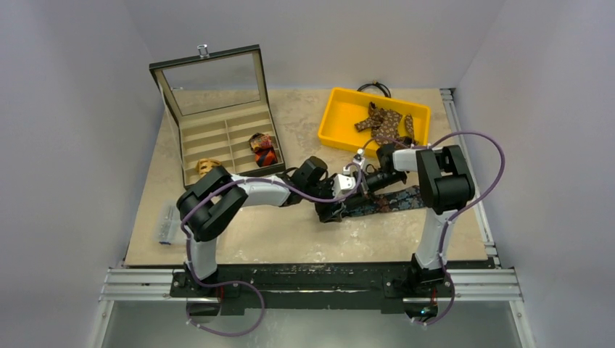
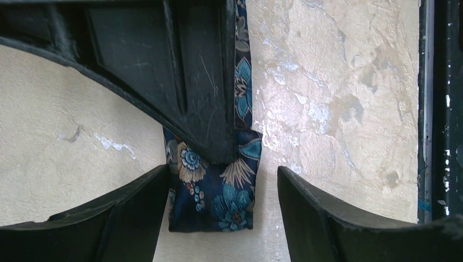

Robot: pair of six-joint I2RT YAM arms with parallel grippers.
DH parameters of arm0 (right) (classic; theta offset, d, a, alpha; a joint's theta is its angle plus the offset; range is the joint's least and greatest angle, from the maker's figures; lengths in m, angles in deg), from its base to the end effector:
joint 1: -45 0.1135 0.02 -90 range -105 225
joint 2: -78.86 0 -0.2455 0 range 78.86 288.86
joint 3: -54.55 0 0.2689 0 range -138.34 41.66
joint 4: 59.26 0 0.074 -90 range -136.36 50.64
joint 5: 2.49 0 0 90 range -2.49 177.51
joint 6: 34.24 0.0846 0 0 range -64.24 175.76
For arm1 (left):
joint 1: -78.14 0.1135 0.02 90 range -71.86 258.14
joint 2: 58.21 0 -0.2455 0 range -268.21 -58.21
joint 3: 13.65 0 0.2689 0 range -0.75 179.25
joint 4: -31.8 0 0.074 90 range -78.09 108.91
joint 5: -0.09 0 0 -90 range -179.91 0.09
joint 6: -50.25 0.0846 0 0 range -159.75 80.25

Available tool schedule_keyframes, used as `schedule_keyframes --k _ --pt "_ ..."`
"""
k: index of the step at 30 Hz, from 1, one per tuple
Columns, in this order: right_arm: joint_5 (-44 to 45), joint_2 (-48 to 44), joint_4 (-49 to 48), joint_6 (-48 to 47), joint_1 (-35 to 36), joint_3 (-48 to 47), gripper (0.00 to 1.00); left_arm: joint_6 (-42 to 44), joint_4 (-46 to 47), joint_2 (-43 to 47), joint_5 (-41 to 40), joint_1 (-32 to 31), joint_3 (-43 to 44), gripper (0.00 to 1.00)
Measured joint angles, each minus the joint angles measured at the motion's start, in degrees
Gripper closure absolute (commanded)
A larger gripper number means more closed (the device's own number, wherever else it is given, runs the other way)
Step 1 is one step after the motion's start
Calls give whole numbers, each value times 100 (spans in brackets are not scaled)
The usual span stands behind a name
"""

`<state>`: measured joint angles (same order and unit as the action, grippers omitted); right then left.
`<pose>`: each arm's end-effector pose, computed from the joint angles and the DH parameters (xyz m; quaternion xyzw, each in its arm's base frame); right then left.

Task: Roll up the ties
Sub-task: Roll the tie at the center of the board.

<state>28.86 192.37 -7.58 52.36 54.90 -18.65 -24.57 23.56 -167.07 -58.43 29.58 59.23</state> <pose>0.3017 0.1260 0.0467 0.0925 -0.8668 -0.4880 0.0429 0.2460 -0.3454 0.0859 0.5578 0.6973 -0.3469 0.2868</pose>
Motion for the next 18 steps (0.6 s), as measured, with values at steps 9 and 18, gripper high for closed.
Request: schedule_keyframes --k 9,18 --pt "-994 730 -708 63 341 -210 100 -216 708 507 4 332 -975 25" --pt "-1045 798 -844 61 444 -302 100 -114 839 579 -52 435 -1143 52"
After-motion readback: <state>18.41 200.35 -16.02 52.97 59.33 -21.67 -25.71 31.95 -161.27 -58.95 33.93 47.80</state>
